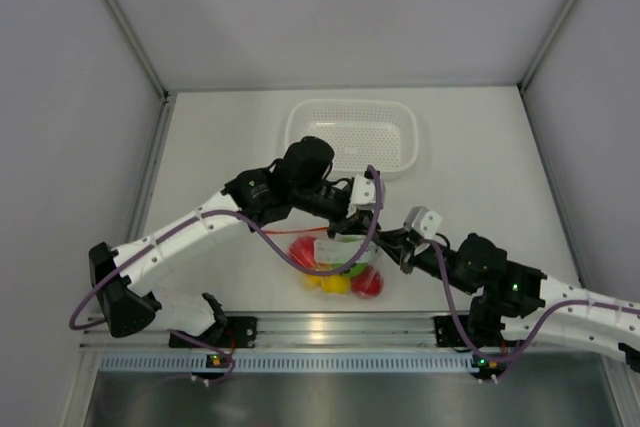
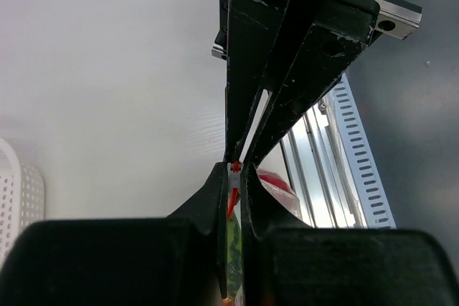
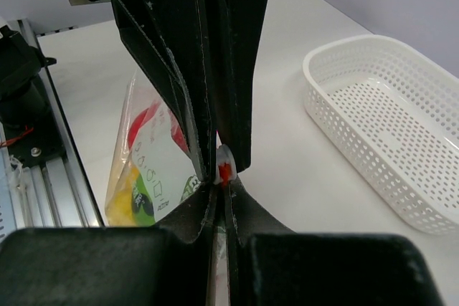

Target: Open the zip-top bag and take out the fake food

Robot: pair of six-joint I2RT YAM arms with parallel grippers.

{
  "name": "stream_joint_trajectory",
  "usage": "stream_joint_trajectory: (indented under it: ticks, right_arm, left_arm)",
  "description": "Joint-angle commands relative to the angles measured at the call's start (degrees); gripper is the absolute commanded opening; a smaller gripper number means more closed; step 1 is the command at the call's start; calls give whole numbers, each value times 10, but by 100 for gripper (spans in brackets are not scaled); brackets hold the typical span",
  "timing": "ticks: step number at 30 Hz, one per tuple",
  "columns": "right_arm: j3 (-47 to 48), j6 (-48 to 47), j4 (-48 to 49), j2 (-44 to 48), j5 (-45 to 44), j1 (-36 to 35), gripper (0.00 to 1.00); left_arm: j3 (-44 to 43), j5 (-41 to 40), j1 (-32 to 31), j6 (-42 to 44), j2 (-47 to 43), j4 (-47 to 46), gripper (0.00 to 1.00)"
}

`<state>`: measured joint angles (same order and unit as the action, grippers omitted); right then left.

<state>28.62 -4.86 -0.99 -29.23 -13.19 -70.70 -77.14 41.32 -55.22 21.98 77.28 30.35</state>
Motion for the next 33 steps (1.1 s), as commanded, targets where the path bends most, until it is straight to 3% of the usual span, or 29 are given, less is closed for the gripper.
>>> stream_joint_trajectory:
  ticks: [1,8,22,33]
  right_arm:
    - [23,5,29,21,-17,7,0]
    - [2,23,41,67,-65,7,0]
    - [28,100,-67,149,-294,6,0]
    - [60,160,-154,194,-398,6,0]
  left_arm:
    - [10,1,2,14,-20,-19,0]
    - [42,18,42,24,-40,-19,0]
    - [103,-2,133,-15,-78,-20,0]
    - [171,-59,140,-72,-128,-54,0]
